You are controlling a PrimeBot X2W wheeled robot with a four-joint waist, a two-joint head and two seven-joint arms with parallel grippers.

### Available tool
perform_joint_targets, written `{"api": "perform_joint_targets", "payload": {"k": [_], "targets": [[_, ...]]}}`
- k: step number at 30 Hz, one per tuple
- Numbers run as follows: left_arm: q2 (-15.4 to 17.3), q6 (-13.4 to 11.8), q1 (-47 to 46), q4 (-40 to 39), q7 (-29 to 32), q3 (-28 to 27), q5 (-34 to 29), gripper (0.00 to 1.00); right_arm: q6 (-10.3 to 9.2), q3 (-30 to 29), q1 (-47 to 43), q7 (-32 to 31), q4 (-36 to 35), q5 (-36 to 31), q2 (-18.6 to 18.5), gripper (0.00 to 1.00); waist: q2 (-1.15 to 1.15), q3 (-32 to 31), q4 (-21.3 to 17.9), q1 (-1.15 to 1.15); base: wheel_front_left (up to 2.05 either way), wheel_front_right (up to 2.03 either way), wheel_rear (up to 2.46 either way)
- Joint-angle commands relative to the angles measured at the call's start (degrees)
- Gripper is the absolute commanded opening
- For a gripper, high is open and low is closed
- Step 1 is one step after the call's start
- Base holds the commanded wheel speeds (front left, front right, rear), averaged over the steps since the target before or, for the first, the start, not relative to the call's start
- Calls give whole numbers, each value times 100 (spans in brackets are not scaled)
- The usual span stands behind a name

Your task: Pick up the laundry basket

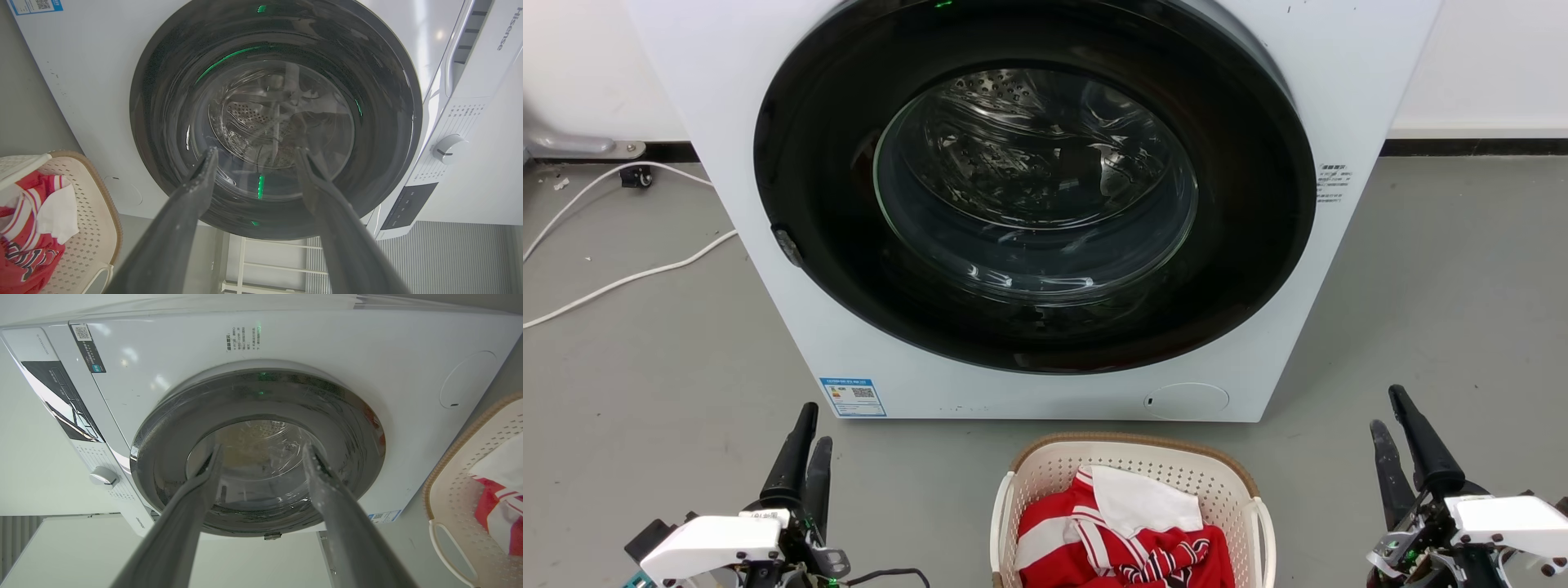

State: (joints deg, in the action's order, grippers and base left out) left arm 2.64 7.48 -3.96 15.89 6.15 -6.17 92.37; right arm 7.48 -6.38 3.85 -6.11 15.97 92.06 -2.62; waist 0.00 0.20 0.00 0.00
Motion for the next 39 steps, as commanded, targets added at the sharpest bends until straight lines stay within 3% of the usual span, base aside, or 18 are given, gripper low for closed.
{"api": "perform_joint_targets", "payload": {"k": [1, 12, 28, 39], "targets": [[14, 1, -107, -143, -74, 5, -103, 100, 1, 10, 107, 65, -112, -89, -7, 100, 0, 2, 1, 0, 0, 0, 0], [17, -19, -84, -395, -382, -37, -1204, 100, 1, 31, 42, 374, -505, -1451, -10, 100, 0, 17, 7, 0, 0, 0, 0], [20, -284, 68, -790, -766, 222, -3209, 100, 1, 196, -144, 760, -893, -3727, -16, 100, 0, 19, 19, 0, 0, 0, 0], [22, -366, 159, -901, -996, 298, -4305, 100, 1, 224, -246, 989, -1076, -4813, -19, 100, 0, 18, 23, 0, 0, 0, 0]]}}
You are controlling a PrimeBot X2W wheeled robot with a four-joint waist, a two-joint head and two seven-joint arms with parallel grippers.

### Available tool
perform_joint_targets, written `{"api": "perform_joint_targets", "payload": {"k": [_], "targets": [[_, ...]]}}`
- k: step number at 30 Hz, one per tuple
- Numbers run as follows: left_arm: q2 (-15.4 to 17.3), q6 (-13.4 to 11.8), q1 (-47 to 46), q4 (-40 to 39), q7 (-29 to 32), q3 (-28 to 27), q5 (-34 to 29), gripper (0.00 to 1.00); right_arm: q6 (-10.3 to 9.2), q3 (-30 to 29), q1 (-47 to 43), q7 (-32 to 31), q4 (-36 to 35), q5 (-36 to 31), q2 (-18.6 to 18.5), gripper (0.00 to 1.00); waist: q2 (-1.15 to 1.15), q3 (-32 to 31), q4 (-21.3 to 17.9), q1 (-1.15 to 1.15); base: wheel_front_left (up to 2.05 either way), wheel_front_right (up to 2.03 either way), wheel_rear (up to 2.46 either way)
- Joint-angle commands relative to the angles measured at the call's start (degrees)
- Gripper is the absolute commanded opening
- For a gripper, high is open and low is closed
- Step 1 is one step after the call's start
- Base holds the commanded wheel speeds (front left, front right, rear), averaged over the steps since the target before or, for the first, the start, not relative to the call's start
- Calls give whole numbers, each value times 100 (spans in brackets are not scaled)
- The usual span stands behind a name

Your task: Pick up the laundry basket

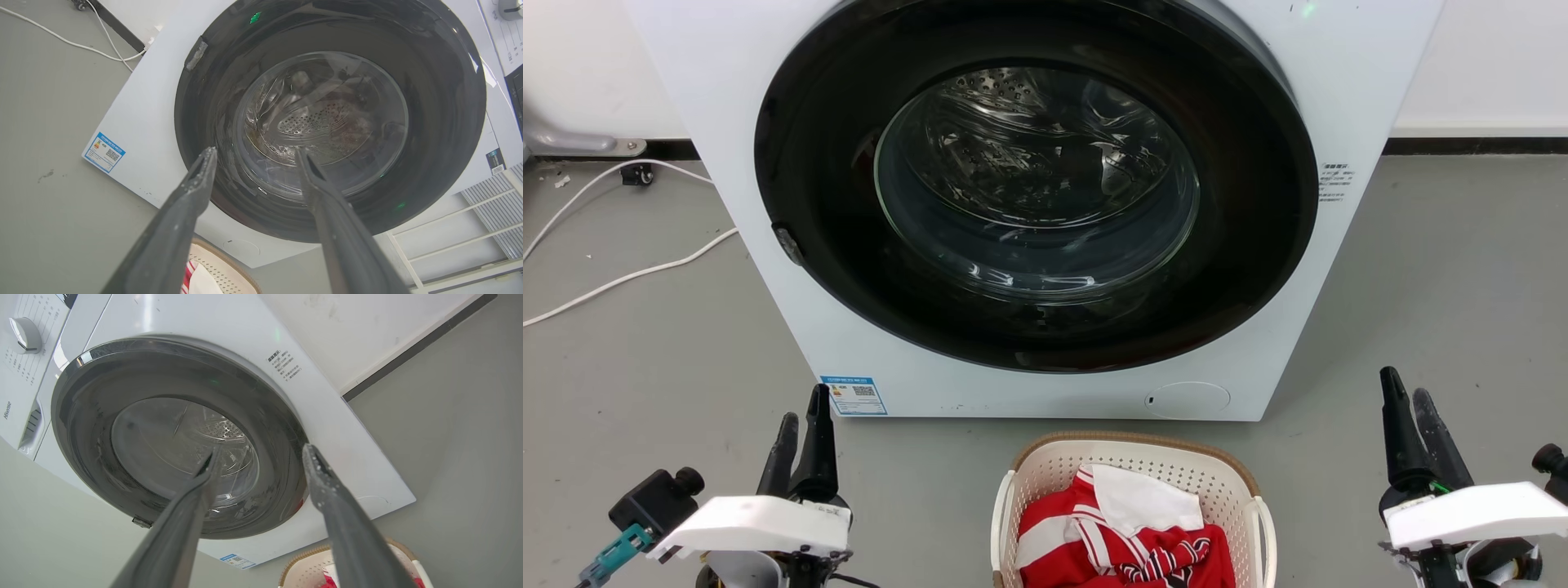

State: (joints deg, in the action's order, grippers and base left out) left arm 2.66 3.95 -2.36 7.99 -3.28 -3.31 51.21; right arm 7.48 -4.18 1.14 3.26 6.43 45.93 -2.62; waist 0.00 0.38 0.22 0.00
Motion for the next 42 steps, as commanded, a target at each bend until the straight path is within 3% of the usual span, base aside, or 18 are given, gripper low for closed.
{"api": "perform_joint_targets", "payload": {"k": [1, 15, 42], "targets": [[20, -20, 8, -118, -72, 16, -289, 100, 1, 1, 13, 70, -132, -291, -19, 100, 0, -1, 2, 0, 0, 0, 0], [42, -34, 123, -134, -327, 125, -1434, 100, 2, 17, -131, 326, -201, -1455, -24, 100, 0, 14, 14, 0, 0, 0, 0], [92, -44, 293, 51, -719, 329, -3090, 100, 1, 111, -361, 719, -303, -3262, -31, 100, 0, 10, -1, 0, 0, 0, 0]]}}
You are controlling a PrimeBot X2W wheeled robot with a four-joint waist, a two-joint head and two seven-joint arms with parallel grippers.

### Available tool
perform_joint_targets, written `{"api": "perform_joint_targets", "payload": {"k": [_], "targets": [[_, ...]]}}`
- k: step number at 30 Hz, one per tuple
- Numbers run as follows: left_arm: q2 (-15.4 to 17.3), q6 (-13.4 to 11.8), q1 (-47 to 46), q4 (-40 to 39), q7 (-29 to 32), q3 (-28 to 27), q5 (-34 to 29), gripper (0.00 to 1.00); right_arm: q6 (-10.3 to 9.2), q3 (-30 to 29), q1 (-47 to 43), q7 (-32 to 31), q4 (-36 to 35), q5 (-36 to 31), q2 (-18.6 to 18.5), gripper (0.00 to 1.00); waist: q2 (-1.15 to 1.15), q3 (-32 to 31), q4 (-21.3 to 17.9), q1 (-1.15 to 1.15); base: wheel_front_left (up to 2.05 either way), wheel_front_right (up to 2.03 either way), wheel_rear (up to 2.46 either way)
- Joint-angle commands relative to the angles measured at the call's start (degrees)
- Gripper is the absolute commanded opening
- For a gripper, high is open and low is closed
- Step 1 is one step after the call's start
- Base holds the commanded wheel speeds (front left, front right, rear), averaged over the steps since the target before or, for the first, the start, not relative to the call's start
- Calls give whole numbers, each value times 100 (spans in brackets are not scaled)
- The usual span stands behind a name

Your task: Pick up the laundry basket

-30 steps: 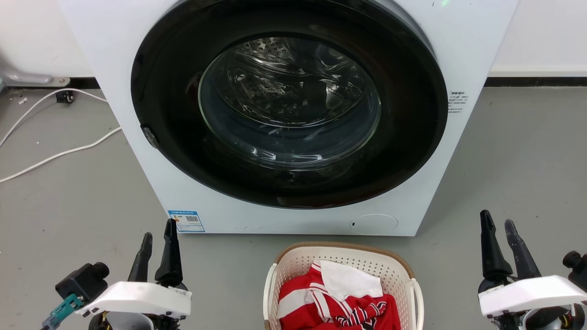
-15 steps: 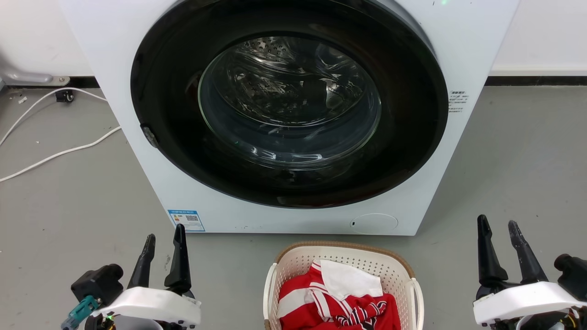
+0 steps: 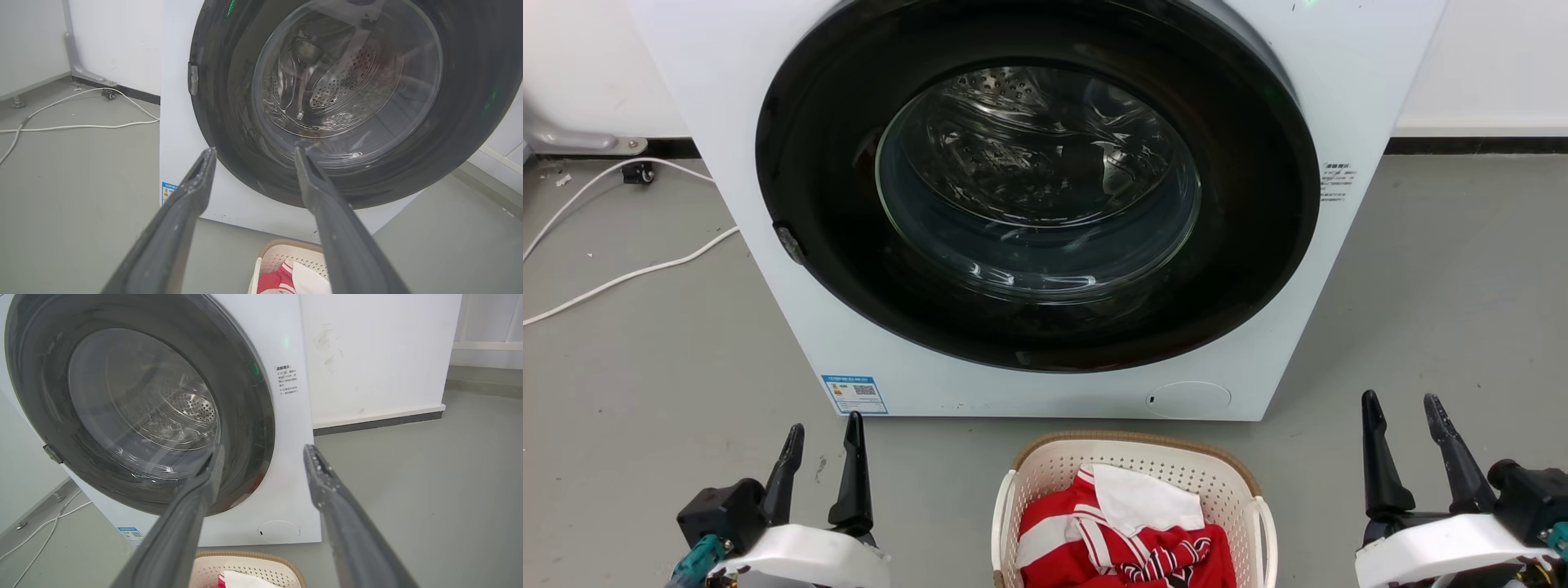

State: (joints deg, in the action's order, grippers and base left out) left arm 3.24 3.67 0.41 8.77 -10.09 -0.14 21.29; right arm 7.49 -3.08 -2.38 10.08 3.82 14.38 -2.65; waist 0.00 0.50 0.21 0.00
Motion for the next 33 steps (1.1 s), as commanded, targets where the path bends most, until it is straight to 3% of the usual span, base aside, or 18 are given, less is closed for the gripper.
{"api": "perform_joint_targets", "payload": {"k": [1, 33], "targets": [[37, -20, 23, -18, -51, 17, -156, 100, 0, -5, -23, 54, -24, -179, -27, 100, 0, -4, 1, 0, 0, 0, 0], [-2, -114, 238, 39, -429, -7, -1621, 100, -1, -73, -261, 422, -276, -1789, -33, 100, 0, -25, -6, 0, 0, 0, 0]]}}
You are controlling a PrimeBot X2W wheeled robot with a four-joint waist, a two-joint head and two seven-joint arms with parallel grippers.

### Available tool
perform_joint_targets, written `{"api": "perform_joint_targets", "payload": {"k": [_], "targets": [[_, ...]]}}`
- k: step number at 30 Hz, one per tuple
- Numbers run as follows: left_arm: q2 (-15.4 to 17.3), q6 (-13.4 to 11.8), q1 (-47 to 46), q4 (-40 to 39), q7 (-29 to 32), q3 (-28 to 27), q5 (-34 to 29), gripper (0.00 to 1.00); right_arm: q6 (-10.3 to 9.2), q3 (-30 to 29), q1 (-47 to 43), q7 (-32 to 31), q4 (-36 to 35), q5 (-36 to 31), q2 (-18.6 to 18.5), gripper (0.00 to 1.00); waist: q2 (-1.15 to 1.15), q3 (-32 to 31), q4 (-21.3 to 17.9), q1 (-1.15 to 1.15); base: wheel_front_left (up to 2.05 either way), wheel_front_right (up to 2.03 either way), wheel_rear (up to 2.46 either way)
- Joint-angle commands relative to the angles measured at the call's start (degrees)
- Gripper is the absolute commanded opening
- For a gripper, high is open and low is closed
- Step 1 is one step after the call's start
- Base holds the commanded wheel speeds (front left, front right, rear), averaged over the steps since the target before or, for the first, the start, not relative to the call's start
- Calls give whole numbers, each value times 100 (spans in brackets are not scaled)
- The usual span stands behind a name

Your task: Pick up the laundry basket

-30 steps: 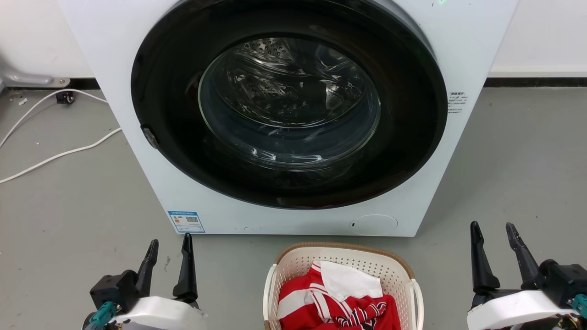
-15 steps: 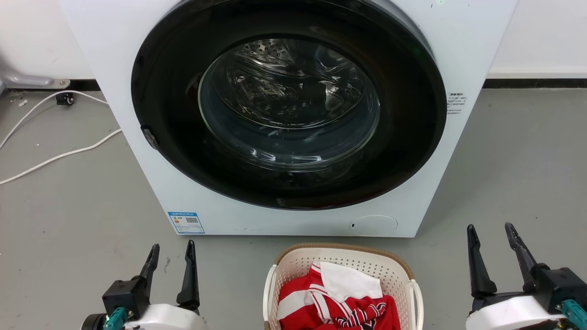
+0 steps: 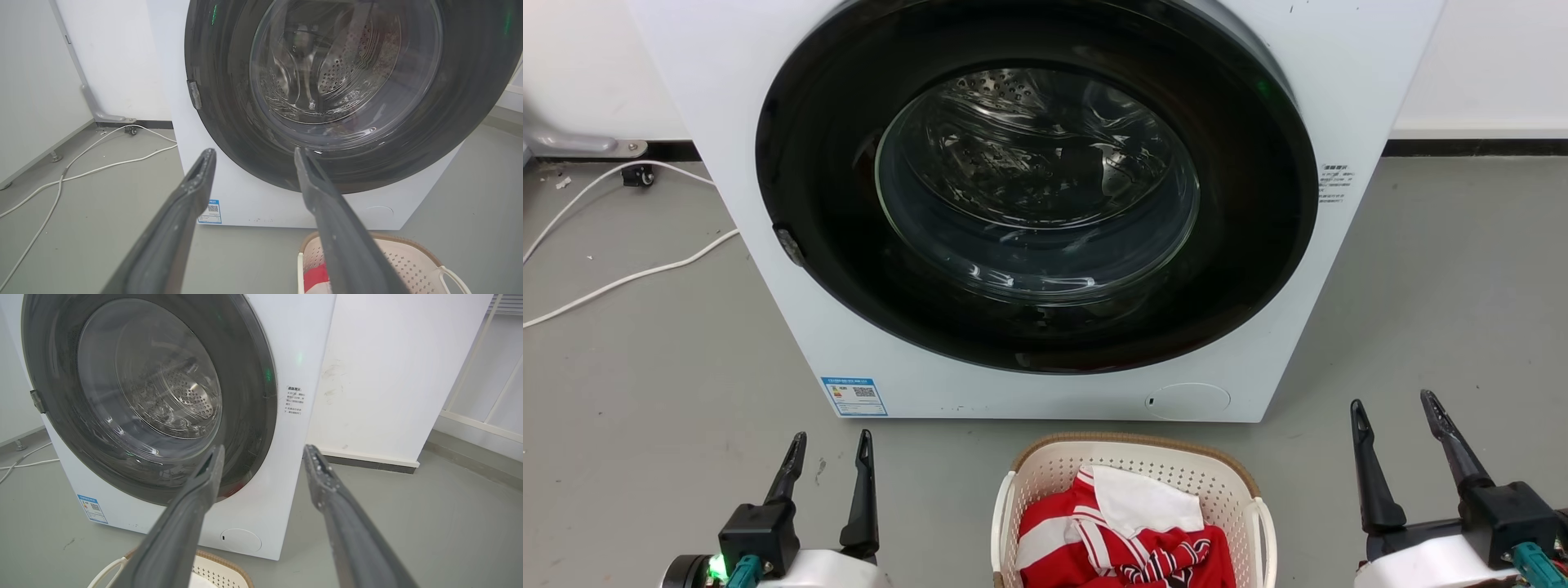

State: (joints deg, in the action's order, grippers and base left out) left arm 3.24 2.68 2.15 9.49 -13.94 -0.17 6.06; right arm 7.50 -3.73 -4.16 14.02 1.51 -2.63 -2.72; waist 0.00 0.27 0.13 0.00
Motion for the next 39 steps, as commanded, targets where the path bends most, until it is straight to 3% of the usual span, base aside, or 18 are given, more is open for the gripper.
{"api": "perform_joint_targets", "payload": {"k": [1, 9, 39], "targets": [[-4, -15, 74, -34, -52, -11, -138, 100, -2, -10, -91, 44, -48, -136, -26, 100, 0, -3, 1, 0, 0, 0, 0], [-18, -20, 117, -42, -138, -26, -464, 100, -2, -50, -108, 128, -61, -456, -27, 100, 0, -6, 13, 0, 0, 0, 0], [-38, 28, 90, -13, -129, -132, -356, 100, -2, -95, -65, 121, 39, -217, -27, 100, 0, 26, 4, 0, 0, 0, 0]]}}
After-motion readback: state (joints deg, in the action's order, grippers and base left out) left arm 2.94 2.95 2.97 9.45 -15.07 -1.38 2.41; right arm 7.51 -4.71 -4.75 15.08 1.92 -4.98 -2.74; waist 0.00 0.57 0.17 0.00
